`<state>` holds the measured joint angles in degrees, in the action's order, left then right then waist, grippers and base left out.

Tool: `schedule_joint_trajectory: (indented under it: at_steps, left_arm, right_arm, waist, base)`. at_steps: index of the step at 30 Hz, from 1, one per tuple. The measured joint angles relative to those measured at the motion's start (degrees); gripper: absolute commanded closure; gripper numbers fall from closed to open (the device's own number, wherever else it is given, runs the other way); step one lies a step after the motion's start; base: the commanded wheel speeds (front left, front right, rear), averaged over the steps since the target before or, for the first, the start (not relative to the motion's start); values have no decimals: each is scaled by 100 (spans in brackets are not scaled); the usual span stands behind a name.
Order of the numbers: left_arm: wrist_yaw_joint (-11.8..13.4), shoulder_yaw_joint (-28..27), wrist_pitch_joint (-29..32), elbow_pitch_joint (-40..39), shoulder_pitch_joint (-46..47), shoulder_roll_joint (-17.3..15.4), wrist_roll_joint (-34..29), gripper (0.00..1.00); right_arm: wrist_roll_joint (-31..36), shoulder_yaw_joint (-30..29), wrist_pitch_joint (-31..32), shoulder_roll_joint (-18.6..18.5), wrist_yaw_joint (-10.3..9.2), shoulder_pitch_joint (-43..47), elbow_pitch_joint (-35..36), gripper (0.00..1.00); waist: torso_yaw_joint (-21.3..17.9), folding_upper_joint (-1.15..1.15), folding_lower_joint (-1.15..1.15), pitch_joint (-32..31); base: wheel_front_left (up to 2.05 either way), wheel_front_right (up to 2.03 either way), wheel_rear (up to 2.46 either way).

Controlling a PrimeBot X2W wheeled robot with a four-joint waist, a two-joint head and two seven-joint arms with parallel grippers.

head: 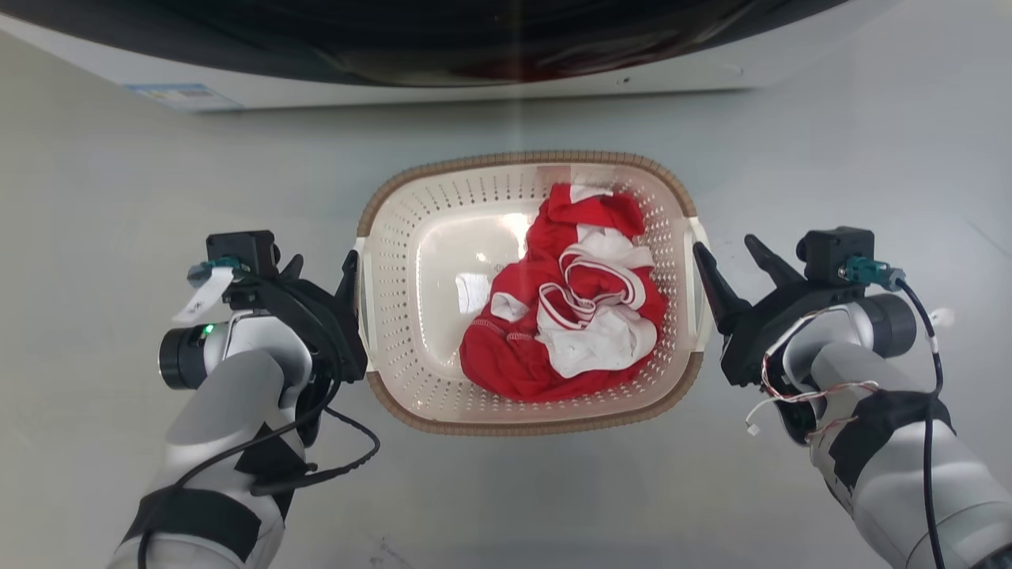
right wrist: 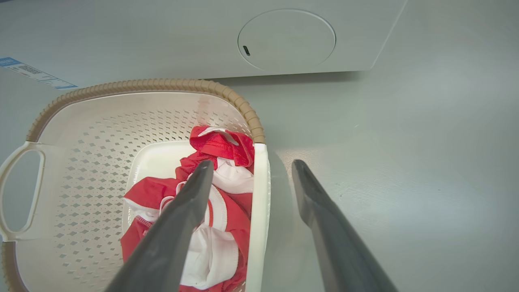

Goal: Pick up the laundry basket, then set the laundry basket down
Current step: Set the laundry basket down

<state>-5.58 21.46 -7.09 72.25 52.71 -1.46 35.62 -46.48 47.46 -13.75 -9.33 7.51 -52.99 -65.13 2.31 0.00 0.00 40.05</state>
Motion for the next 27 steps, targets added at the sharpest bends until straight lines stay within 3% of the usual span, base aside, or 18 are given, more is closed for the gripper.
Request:
schedule_joint_trajectory:
  at_steps: [6, 19, 27]
  left_arm:
    - [0, 35, -491, -36, -260, -5, -43, 0]
    - [3, 115, -720, -347, -818, -156, -200, 0]
    - [164, 169, -721, -940, -1155, -236, -458, 0]
  right_arm:
    - [-122, -126, -46, -2, 0, 332, 92, 0]
    - [-140, -470, -52, -88, -4, 948, 600, 0]
    - [79, -795, -53, -303, -255, 1343, 1195, 0]
  waist:
    - [-17, 0, 0, -467]
    - [-73, 0, -1, -1514]
    - [-114, 0, -1, -2107]
  base:
    - [0, 0, 0]
    - [0, 0, 0]
    - [0, 0, 0]
